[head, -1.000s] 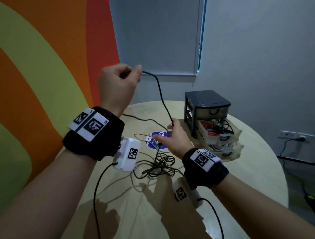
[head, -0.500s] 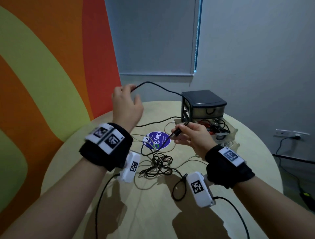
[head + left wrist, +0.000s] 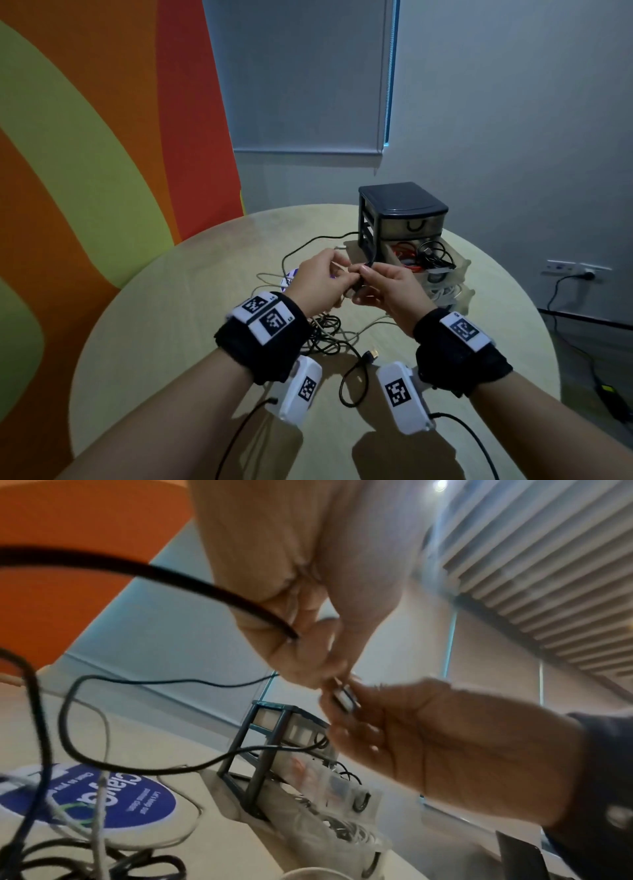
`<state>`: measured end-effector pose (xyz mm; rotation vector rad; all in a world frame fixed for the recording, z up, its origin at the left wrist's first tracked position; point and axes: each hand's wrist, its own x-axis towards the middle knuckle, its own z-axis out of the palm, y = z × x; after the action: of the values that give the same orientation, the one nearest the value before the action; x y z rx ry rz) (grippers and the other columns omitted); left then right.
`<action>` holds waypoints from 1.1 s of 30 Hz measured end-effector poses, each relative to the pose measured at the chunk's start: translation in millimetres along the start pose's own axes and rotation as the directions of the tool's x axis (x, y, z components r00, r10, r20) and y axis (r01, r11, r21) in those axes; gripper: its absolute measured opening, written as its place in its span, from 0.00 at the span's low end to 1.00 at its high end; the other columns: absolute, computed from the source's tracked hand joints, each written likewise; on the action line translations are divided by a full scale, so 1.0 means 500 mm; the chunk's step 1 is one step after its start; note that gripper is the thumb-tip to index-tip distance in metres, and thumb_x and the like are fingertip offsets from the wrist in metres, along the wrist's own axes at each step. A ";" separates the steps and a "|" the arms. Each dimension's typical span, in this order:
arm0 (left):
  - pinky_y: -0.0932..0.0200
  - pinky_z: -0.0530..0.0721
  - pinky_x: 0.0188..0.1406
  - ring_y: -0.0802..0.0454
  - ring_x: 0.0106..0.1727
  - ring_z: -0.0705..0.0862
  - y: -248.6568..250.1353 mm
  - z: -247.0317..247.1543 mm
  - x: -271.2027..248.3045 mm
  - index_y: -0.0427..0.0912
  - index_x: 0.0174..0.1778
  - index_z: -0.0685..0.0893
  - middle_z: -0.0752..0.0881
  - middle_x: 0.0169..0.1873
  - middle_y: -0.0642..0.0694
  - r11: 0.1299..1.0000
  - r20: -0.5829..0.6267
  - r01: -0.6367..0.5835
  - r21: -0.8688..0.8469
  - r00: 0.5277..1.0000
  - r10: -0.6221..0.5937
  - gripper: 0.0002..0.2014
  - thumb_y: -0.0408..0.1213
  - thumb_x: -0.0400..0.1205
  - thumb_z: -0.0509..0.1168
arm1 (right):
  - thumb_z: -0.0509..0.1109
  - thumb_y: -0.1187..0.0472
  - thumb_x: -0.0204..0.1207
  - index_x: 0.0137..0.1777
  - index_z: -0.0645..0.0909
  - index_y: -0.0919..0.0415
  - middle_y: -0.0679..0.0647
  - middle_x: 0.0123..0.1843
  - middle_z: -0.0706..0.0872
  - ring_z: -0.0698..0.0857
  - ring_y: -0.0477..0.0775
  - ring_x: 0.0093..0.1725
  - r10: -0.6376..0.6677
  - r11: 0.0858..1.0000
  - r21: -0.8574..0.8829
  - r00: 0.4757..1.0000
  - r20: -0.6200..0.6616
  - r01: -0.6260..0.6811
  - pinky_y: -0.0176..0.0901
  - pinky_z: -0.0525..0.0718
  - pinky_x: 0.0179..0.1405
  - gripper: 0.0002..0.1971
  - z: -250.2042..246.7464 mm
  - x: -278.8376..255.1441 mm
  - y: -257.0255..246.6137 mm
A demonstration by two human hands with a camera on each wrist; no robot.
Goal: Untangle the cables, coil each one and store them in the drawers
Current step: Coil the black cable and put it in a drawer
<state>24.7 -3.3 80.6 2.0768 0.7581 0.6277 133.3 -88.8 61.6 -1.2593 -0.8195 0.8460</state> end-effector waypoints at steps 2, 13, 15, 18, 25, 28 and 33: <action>0.62 0.77 0.31 0.57 0.28 0.79 -0.009 -0.008 0.006 0.46 0.48 0.84 0.82 0.31 0.51 0.998 0.019 0.003 0.066 1.000 -0.005 0.04 0.40 0.79 0.68 | 0.57 0.67 0.84 0.47 0.81 0.65 0.59 0.37 0.83 0.84 0.53 0.32 -0.004 0.999 -0.050 1.000 -0.015 0.004 0.37 0.84 0.34 0.11 -0.007 -0.002 0.002; 0.50 0.72 0.67 0.49 0.67 0.72 -0.009 -0.036 0.030 0.44 0.67 0.77 0.77 0.63 0.46 0.893 -0.159 -0.124 0.434 0.964 0.211 0.23 0.50 0.79 0.66 | 0.55 0.56 0.86 0.32 0.72 0.58 0.44 0.19 0.69 0.67 0.43 0.19 -0.073 0.987 -0.154 0.977 -0.200 0.042 0.36 0.65 0.21 0.19 -0.039 0.011 -0.033; 0.51 0.70 0.70 0.50 0.69 0.70 0.015 -0.019 0.037 0.44 0.72 0.72 0.75 0.67 0.46 0.887 -0.241 -0.238 0.396 0.905 0.350 0.25 0.49 0.80 0.65 | 0.54 0.56 0.86 0.32 0.68 0.58 0.42 0.16 0.64 0.63 0.40 0.16 -0.083 0.995 -0.061 0.991 -0.102 0.077 0.31 0.63 0.17 0.19 -0.024 0.003 -0.057; 0.47 0.68 0.71 0.48 0.69 0.73 0.025 0.004 0.061 0.45 0.73 0.70 0.77 0.66 0.46 0.885 -0.203 -0.245 0.396 0.917 0.345 0.23 0.45 0.83 0.61 | 0.53 0.57 0.86 0.33 0.68 0.57 0.46 0.22 0.61 0.60 0.44 0.20 -0.105 0.988 0.114 0.994 0.017 0.103 0.30 0.66 0.17 0.18 -0.010 -0.004 -0.088; 0.51 0.81 0.48 0.39 0.48 0.83 -0.042 0.029 0.058 0.38 0.49 0.81 0.86 0.43 0.39 0.962 -0.009 0.006 0.274 1.000 -0.004 0.11 0.38 0.85 0.56 | 0.46 0.63 0.87 0.46 0.74 0.60 0.53 0.42 0.86 0.85 0.48 0.38 -0.209 0.831 0.501 0.970 -0.125 0.243 0.38 0.84 0.42 0.15 -0.013 -0.001 -0.140; 0.55 0.72 0.42 0.42 0.45 0.79 -0.063 0.034 0.036 0.41 0.47 0.75 0.83 0.43 0.38 0.912 0.054 -0.030 0.410 0.999 0.009 0.10 0.40 0.87 0.52 | 0.44 0.63 0.88 0.50 0.71 0.59 0.54 0.53 0.86 0.88 0.48 0.49 -0.202 0.830 0.477 0.953 -0.226 0.289 0.43 0.83 0.55 0.13 -0.029 0.012 -0.139; 0.51 0.80 0.49 0.41 0.53 0.83 -0.040 0.043 0.019 0.43 0.58 0.80 0.87 0.50 0.41 0.734 0.228 -0.251 0.630 0.964 0.134 0.18 0.49 0.87 0.50 | 0.46 0.66 0.87 0.48 0.69 0.60 0.58 0.57 0.84 0.85 0.50 0.53 -0.250 0.955 0.116 0.952 -0.177 0.272 0.44 0.81 0.59 0.11 -0.019 0.032 -0.087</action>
<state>39.6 1.8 53.9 2.8522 0.7317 0.2958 152.9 -83.5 104.2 -1.0523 -0.7643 0.5699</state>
